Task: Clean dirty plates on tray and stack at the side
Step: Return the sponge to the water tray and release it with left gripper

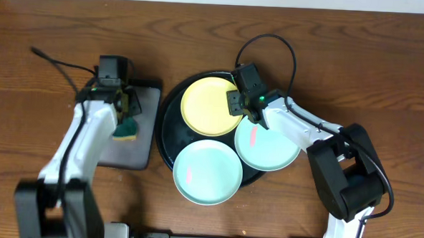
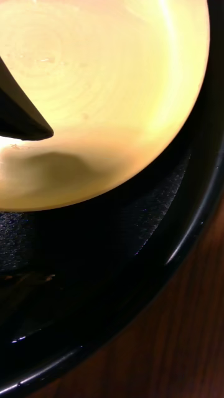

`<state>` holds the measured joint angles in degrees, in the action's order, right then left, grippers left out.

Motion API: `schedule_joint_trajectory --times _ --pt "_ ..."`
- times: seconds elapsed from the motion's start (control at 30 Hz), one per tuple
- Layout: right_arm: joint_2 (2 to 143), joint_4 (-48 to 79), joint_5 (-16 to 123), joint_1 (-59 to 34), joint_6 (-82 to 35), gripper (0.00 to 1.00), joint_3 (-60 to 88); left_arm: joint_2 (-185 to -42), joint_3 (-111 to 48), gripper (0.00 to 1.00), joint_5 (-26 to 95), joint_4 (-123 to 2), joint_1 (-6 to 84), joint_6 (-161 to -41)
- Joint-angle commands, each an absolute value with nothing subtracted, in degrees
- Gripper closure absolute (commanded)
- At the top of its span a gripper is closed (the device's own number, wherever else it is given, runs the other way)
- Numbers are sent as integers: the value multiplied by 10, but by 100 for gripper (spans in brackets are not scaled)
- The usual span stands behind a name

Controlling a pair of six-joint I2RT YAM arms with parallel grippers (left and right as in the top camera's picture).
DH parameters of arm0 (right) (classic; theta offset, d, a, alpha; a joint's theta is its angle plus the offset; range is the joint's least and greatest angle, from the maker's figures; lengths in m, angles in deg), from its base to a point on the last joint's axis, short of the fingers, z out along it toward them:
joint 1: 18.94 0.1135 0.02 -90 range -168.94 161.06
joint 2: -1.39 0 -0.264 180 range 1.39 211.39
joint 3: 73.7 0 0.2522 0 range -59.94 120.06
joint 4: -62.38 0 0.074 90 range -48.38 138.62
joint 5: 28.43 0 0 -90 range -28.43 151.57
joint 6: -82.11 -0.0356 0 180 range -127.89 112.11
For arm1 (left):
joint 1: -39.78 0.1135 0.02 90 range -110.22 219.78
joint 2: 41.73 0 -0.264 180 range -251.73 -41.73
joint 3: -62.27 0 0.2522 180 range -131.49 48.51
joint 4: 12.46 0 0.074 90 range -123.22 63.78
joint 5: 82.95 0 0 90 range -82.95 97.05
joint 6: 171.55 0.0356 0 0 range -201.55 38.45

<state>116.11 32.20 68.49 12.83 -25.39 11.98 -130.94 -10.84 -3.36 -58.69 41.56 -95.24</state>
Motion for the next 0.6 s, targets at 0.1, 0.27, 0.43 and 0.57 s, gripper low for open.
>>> schedule_joint_trajectory --times 0.1,0.27,0.43,0.57 --pt "1154 326 686 132 -256 45 117 -1165 -105 22 -34 -587 417 -968" --pt "1170 332 686 132 -256 53 116 -1106 -105 21 -35 -587 417 -968" --pt "1181 337 686 132 -256 60 116 -1093 -105 21 -35 -587 417 -968" --pt "1185 339 686 132 -256 80 116 -1098 -105 20 -35 -587 417 -968"
